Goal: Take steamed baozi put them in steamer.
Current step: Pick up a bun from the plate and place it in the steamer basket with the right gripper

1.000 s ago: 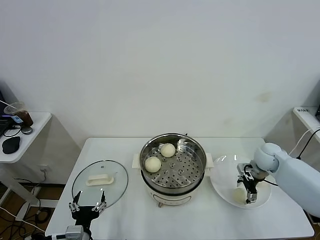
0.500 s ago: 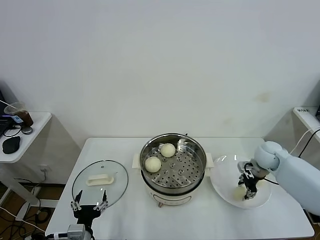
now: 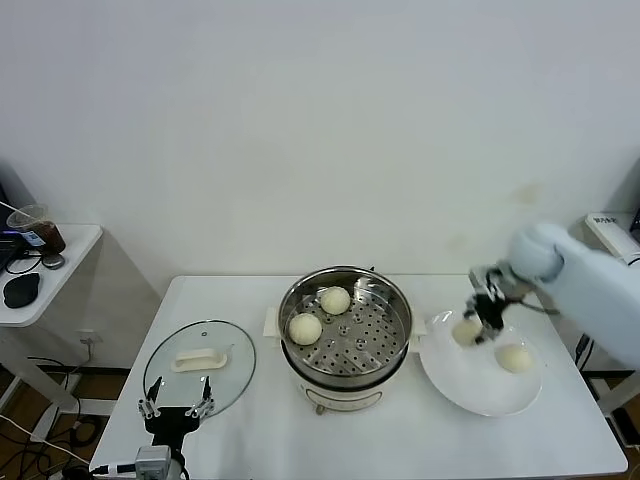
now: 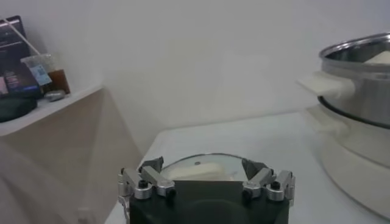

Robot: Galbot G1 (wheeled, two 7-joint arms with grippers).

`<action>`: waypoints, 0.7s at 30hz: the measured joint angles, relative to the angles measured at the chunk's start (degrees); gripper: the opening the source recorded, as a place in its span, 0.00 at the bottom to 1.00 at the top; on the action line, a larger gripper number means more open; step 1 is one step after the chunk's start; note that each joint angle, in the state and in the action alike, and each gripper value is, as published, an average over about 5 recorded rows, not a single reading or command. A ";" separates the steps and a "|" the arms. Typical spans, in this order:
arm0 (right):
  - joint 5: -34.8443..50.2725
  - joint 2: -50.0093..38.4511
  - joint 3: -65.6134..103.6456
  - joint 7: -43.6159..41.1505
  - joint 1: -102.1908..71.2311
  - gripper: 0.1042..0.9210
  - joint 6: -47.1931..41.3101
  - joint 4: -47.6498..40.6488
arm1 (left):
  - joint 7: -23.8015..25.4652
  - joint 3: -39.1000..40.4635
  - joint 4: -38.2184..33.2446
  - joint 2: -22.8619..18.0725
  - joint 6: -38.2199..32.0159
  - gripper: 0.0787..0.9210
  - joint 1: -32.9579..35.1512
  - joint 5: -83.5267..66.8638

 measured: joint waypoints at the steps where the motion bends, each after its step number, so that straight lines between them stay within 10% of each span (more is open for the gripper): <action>1: 1.20 1.04 -1.59 -0.13 2.71 0.56 0.07 -0.24 | -0.08 -0.03 -0.08 0.01 0.00 0.88 0.04 0.09; 21: 12.84 20.64 -23.11 3.80 24.42 0.56 31.15 0.74 | -0.81 0.06 -3.16 -0.70 -0.03 0.88 0.75 0.68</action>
